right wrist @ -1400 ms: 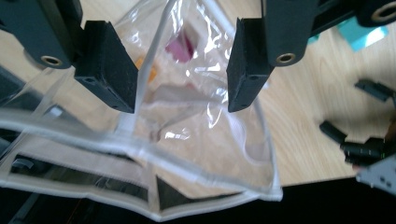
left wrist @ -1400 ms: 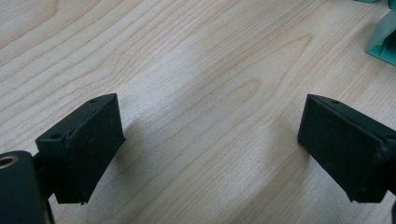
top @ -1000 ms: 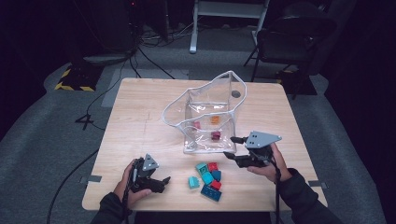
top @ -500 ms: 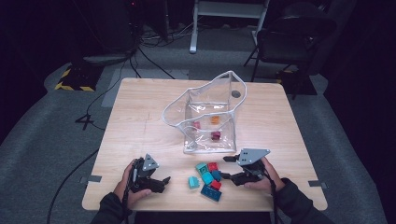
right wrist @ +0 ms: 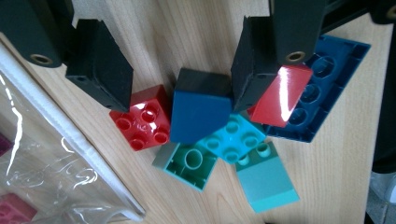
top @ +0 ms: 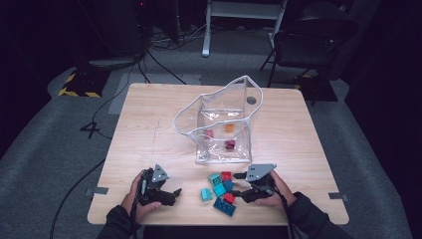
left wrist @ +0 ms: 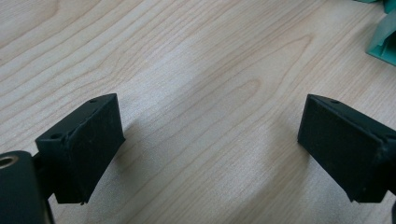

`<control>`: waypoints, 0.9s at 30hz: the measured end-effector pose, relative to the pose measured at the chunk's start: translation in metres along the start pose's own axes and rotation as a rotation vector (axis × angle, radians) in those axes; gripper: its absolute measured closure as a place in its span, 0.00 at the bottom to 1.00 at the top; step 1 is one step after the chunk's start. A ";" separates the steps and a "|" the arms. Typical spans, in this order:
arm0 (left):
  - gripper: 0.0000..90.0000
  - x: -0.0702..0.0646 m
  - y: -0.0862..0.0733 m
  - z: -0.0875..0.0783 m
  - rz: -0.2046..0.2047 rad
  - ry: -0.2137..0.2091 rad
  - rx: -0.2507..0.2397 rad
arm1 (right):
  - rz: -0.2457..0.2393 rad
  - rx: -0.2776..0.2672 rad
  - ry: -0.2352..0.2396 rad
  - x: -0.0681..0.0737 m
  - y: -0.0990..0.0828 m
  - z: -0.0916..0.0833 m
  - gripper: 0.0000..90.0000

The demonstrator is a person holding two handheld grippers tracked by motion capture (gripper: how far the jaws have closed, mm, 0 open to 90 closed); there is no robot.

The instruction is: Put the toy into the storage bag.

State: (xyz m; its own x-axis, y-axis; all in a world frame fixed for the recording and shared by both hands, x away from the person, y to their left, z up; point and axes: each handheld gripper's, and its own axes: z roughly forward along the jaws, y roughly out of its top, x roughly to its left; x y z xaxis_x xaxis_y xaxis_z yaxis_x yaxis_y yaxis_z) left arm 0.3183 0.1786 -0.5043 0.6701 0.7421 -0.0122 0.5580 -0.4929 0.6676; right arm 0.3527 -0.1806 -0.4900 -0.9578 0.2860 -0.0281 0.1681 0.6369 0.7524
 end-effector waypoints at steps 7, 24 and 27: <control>0.08 0.000 0.000 0.000 0.000 -0.001 -0.001 | 0.004 0.000 -0.010 0.002 0.001 0.007 0.52; 0.08 0.000 0.000 0.000 0.000 -0.001 0.000 | 0.008 0.022 -0.052 0.007 0.005 0.019 0.65; 0.08 0.000 0.000 0.000 0.000 -0.001 0.000 | 0.020 0.013 -0.056 0.006 0.005 0.018 0.70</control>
State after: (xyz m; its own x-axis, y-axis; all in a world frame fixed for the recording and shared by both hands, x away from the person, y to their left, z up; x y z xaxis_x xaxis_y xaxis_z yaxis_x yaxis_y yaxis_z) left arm 0.3183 0.1786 -0.5043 0.6705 0.7418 -0.0134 0.5581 -0.4923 0.6680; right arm 0.3522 -0.1634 -0.4983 -0.9399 0.3378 -0.0504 0.1900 0.6398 0.7447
